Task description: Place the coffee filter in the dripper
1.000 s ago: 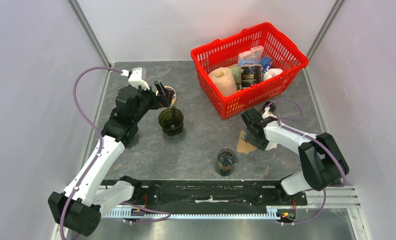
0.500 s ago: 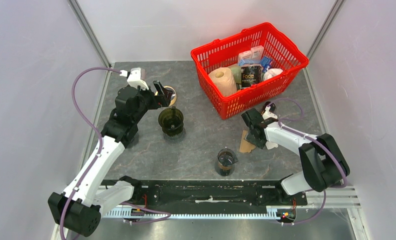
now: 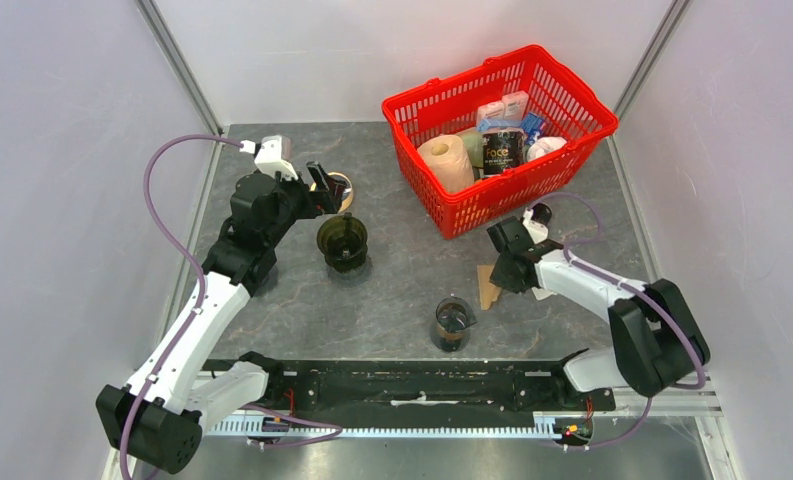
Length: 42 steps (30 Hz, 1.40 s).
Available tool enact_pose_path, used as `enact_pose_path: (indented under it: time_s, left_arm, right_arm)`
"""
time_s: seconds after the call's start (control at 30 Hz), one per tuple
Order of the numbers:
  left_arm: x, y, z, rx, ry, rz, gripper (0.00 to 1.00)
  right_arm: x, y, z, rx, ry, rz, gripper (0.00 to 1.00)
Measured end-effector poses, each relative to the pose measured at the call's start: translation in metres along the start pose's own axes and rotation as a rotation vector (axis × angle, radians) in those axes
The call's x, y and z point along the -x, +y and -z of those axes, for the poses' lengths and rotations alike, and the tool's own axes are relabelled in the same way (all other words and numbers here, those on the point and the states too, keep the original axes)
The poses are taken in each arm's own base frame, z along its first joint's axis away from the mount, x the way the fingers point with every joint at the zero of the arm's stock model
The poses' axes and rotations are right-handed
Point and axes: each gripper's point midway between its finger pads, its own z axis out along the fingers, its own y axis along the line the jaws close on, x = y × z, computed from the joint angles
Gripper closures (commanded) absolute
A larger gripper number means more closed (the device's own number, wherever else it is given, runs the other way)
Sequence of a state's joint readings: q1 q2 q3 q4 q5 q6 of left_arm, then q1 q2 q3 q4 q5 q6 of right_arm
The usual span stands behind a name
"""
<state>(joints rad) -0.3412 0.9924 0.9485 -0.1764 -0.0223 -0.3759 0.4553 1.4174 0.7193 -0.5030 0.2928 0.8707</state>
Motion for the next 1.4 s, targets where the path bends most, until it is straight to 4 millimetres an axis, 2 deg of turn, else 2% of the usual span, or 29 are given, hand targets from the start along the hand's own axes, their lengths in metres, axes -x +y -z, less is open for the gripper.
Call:
enact_pose_path:
  time_s: [0.17,0.4,0.5,0.7,1.07,1.23,1.4]
  left_arm:
    - [-0.001,-0.002,0.0,-0.013,0.005,0.001,0.06]
    - [-0.012,-0.012,-0.004,-0.074,0.052,0.002,0.06]
    - [-0.017,-0.022,-0.007,-0.133,0.077,0.006,0.05]
    - [-0.03,-0.06,-0.007,-0.358,0.148,0.015,0.06]
    - [-0.097,-0.153,0.01,-0.82,0.426,-0.001,0.05]
    - [-0.111,-0.177,0.009,-0.905,0.496,0.004,0.13]
    - [-0.116,-0.189,0.009,-0.943,0.527,0.012,0.24]
  right_arm:
    - [0.007,0.012,0.018,0.125,-0.038,0.047,0.78]
    - [0.017,0.03,0.054,0.325,-0.117,0.113,0.78]
    - [0.018,0.042,0.072,0.43,-0.126,0.16,0.78]
    - [0.013,0.06,0.11,0.626,-0.139,0.264,0.76]
    - [0.025,0.106,0.199,1.017,-0.238,0.426,0.74]
    - [0.032,0.119,0.224,1.119,-0.283,0.451,0.74]
    - [0.037,0.128,0.234,1.163,-0.295,0.456,0.74]
